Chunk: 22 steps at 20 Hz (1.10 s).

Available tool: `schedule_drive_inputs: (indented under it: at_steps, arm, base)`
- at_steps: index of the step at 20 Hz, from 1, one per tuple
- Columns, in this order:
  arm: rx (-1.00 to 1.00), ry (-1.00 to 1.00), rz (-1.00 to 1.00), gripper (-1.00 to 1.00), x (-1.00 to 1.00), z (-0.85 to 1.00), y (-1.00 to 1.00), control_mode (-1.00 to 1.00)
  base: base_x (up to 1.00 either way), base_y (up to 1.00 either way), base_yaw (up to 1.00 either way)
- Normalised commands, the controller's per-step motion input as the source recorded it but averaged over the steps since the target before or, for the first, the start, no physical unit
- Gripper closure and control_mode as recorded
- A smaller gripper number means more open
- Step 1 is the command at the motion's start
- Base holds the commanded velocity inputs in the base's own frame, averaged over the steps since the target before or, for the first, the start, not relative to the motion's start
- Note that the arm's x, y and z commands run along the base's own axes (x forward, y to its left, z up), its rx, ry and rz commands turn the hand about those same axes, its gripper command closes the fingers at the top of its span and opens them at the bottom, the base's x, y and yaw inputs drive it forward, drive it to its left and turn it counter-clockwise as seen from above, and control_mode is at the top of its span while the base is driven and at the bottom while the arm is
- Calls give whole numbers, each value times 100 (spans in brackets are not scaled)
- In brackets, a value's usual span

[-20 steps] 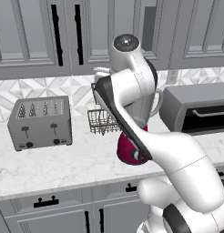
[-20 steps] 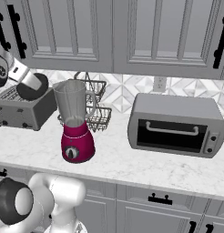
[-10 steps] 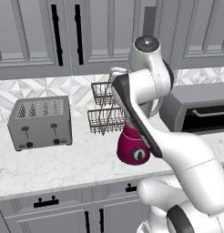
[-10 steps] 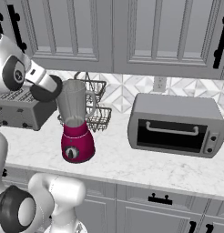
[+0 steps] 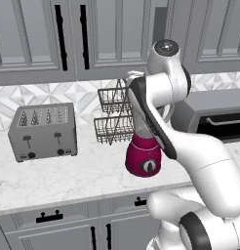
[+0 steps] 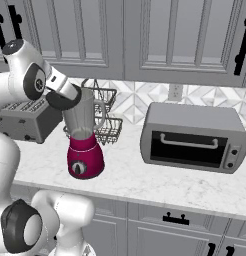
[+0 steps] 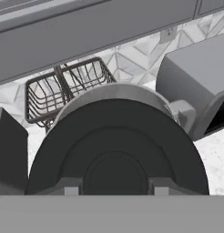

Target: Close the lid blender by securely placing the lid on top.

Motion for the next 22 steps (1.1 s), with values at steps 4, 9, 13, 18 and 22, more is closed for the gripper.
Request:
schedule_drive_inputs:
  at_steps: [4, 9, 13, 18, 22]
  arm:
    - [0, 0, 0, 100, 30, 0, -4, -100]
    - [0, 0, 0, 100, 22, 0, 0, -100]
    - [0, 0, 0, 100, 22, 0, -3, -100]
    - [0, 0, 0, 100, 24, 0, -13, -100]
    - [0, 0, 0, 100, 18, 0, -19, -100]
  base:
    - [0, 0, 0]
    - [0, 0, 0]
    - [0, 0, 0]
    - [0, 0, 0]
    - [0, 0, 0]
